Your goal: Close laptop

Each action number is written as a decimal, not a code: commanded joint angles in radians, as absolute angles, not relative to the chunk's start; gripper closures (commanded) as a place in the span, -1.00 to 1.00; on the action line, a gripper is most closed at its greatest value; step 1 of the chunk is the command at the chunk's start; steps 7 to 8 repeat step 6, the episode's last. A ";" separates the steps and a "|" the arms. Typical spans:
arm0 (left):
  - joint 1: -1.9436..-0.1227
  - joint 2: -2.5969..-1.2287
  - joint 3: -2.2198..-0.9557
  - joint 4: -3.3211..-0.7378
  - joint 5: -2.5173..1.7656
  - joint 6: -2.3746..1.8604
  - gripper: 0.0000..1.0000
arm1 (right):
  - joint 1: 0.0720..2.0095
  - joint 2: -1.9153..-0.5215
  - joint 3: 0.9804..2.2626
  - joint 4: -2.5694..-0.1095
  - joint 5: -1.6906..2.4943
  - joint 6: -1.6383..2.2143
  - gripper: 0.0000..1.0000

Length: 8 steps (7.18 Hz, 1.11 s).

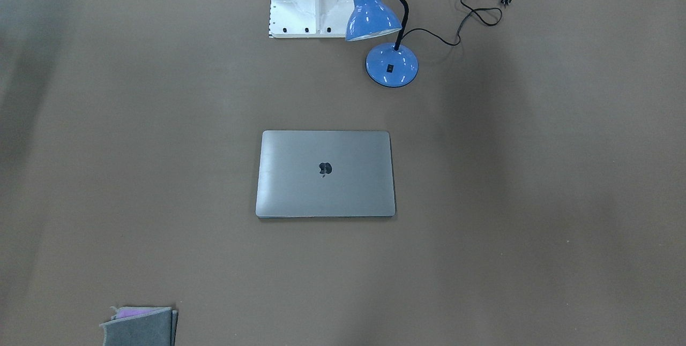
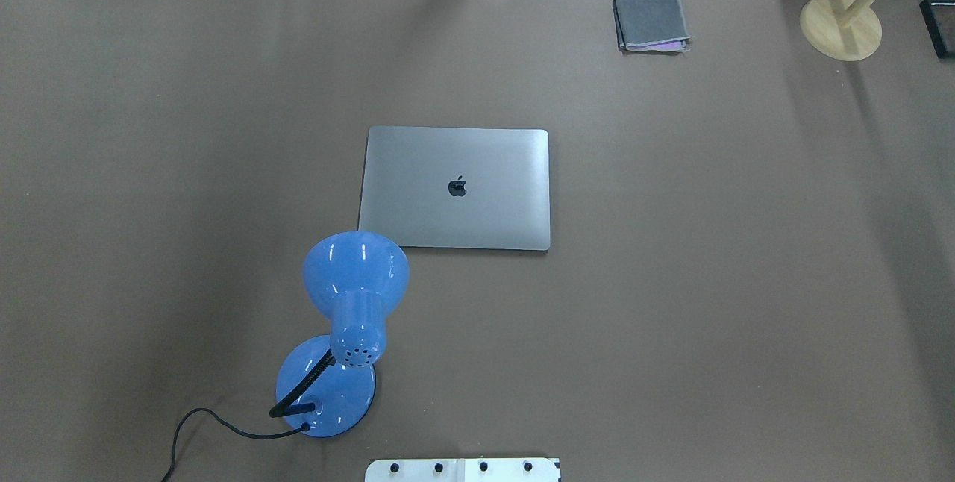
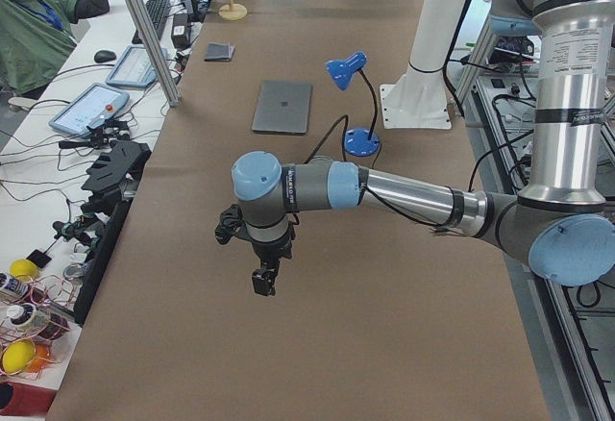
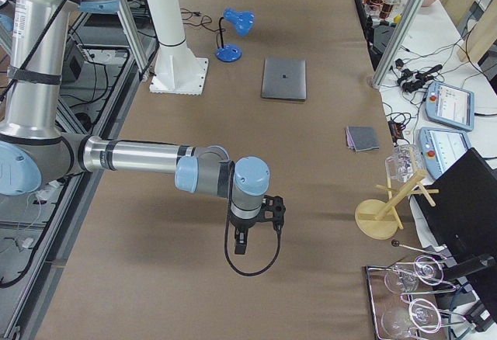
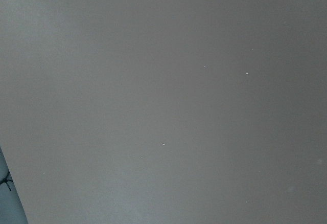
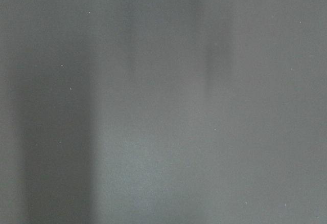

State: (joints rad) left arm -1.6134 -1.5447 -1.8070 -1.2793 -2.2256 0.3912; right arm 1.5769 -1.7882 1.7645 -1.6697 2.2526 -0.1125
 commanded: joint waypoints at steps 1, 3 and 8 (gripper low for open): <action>-1.614 -1.545 -1.806 -1.279 -2.224 0.391 -0.97 | 1.577 -1.784 1.770 -1.669 2.255 -0.110 -1.00; -1.614 -1.545 -1.802 -1.279 -2.226 0.391 -0.97 | 1.577 -1.793 1.815 -1.683 2.255 -0.100 -1.00; -1.614 -1.543 -1.801 -1.279 -2.224 0.391 -0.97 | 1.577 -1.807 1.812 -1.681 2.253 -0.100 -1.00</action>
